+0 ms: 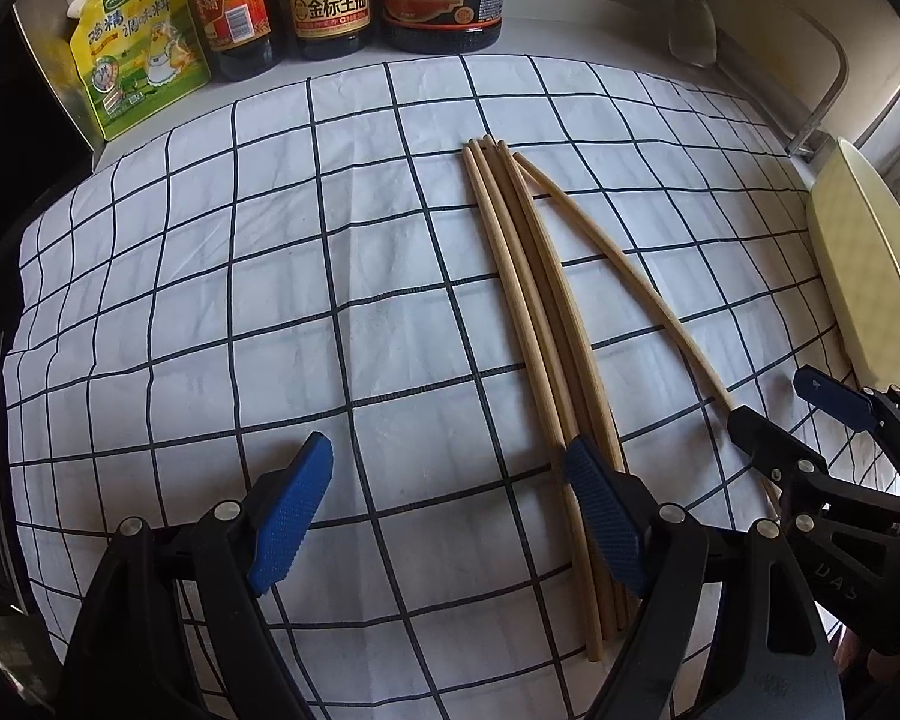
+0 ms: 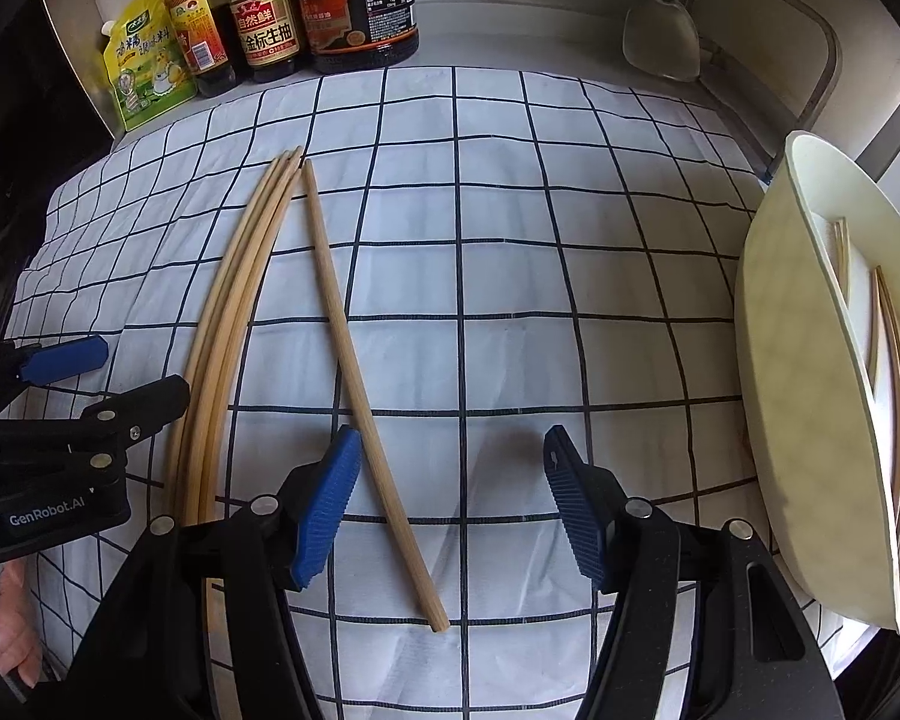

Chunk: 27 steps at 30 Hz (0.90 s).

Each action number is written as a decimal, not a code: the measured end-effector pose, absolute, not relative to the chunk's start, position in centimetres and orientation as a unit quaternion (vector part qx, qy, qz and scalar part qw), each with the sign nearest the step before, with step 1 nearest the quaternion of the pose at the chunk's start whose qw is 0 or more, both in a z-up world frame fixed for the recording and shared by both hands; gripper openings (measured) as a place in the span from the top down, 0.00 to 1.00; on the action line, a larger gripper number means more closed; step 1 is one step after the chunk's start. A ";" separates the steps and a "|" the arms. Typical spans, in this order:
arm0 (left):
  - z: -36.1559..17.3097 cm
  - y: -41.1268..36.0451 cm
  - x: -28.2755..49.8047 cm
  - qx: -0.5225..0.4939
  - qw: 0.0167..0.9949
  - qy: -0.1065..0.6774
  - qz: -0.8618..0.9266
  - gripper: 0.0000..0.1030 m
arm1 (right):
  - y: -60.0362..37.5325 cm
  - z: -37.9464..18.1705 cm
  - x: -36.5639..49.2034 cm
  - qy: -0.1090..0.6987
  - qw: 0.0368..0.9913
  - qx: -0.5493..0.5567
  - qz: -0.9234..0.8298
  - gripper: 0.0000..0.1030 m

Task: Organize utensils
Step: 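Lower both tools to the bundle and separate single chopsticks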

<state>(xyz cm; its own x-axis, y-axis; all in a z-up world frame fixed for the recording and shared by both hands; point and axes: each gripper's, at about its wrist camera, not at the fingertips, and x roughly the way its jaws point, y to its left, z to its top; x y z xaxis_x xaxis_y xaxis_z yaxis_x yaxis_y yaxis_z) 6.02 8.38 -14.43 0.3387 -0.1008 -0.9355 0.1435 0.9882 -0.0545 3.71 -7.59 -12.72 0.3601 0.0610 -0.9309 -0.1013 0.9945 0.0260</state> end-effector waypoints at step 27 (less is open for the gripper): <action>-15.1 11.5 5.8 0.036 0.816 0.577 -0.029 0.16 | -6.7 -12.8 4.8 0.551 0.831 -0.027 0.069 0.41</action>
